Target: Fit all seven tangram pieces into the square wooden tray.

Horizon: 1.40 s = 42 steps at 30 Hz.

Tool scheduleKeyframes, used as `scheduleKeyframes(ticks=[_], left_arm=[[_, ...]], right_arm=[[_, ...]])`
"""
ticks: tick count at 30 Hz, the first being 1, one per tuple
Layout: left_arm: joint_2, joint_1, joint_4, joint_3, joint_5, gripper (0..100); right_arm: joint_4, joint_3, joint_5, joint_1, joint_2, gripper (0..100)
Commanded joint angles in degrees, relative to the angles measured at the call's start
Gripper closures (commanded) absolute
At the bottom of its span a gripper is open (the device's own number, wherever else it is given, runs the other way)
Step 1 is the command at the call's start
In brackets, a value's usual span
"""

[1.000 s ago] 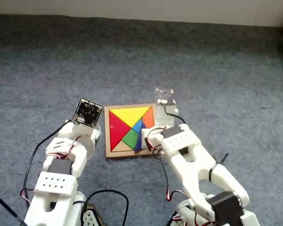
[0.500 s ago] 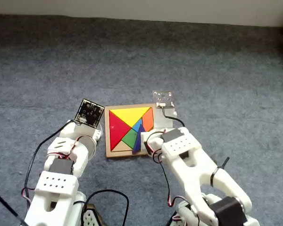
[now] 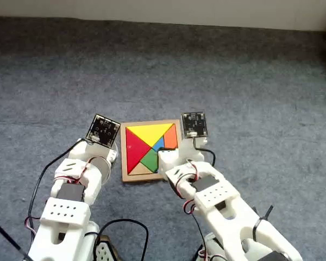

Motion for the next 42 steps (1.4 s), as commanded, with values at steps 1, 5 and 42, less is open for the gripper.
scheduleKeyframes(ticks=[1,5,42], left_arm=[[-0.9,0.9,-1.1,-0.4,0.2,87],[-0.9,0.9,-1.1,-0.4,0.2,87],[-33.2,-2.2,0.9,11.9,0.5,98]], right_arm=[[-2.5,0.5,0.8,-0.6,-2.2,99.3],[-2.5,0.7,0.8,1.8,-2.2,99.3],[-2.9,15.8,0.8,13.2,-37.9,99.3]])
